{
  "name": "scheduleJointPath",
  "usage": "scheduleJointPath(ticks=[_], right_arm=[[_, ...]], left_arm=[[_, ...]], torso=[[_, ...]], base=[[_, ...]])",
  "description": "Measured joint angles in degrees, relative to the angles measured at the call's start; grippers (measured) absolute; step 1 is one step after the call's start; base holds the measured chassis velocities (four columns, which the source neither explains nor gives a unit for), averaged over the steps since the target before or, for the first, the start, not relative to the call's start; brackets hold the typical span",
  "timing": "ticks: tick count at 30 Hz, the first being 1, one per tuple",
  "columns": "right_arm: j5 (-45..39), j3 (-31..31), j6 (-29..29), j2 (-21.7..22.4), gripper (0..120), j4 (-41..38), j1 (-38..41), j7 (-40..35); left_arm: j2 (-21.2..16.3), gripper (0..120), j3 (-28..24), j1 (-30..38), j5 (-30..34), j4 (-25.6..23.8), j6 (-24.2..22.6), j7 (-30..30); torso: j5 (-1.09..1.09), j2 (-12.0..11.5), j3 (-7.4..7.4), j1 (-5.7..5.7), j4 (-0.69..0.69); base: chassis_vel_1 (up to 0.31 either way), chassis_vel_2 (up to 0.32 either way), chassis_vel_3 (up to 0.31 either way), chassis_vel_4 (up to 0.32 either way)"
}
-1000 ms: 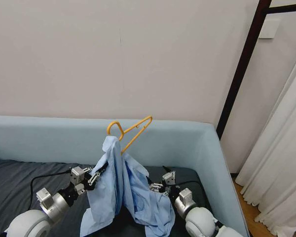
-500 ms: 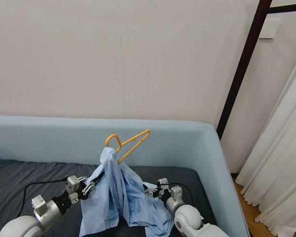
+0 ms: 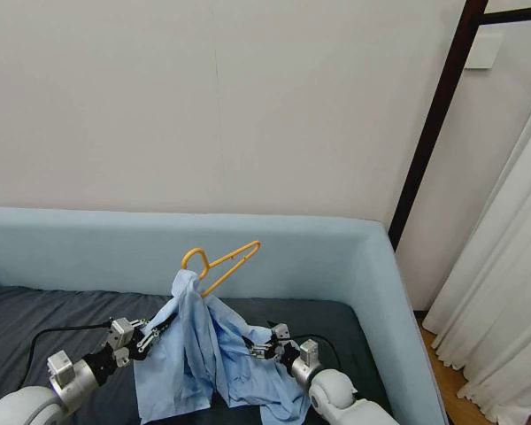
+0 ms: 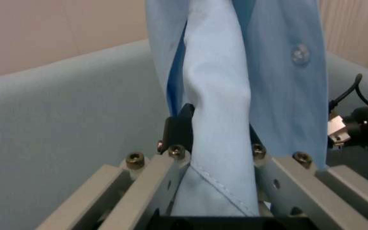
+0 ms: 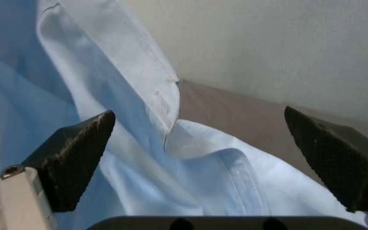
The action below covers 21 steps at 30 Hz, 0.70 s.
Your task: Pick up the clothes from the sofa and hang them on the clothes hanger.
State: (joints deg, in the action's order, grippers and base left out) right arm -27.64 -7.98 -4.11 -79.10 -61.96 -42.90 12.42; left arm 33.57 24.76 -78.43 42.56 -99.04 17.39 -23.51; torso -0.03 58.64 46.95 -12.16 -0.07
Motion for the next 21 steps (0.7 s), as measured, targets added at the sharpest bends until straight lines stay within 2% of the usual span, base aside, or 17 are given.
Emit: scheduleJointPath(ticks=[6,11,12,16,17,21], right_arm=[[-2.72,1.82,1.16,-3.28,96,4.47,1.24,3.21],[-2.61,2.34,1.39,-3.81,75,6.48,1.32,9.01],[-2.61,2.34,1.39,-3.81,75,6.48,1.32,9.01],[-3.28,2.56,-0.13,-3.87,58,6.5,1.18,11.06],[-3.28,2.56,-0.13,-3.87,58,6.5,1.18,11.06],[-5.32,2.6,-1.17,-3.33,39,5.51,1.18,12.3]], left_arm=[[0.03,7,0.37,0.05,0.13,-1.6,0.0,0.41],[0.54,7,0.49,0.18,0.07,-2.28,-0.01,0.67],[0.54,7,0.49,0.18,0.07,-2.28,-0.01,0.67],[0.7,7,0.39,0.51,-0.13,-2.12,-0.01,0.81],[0.7,7,0.39,0.51,-0.13,-2.12,-0.01,0.81],[0.72,7,-0.04,0.79,-0.54,-1.69,0.0,0.87]], torso=[[0.0,0.0,0.0,0.0,0.0],[0.0,0.0,0.0,0.0,-0.01],[0.0,0.0,0.0,0.0,-0.01],[0.0,0.0,0.0,0.0,0.0],[0.0,0.0,0.0,0.0,0.0],[0.0,0.0,0.0,0.0,0.0]], base=[[0.0,0.0,0.0,0.0],[0.0,0.0,0.0,0.0],[0.0,0.0,0.0,0.0],[0.0,0.0,0.0,0.0],[0.0,0.0,0.0,0.0],[0.0,0.0,0.0,0.0]])
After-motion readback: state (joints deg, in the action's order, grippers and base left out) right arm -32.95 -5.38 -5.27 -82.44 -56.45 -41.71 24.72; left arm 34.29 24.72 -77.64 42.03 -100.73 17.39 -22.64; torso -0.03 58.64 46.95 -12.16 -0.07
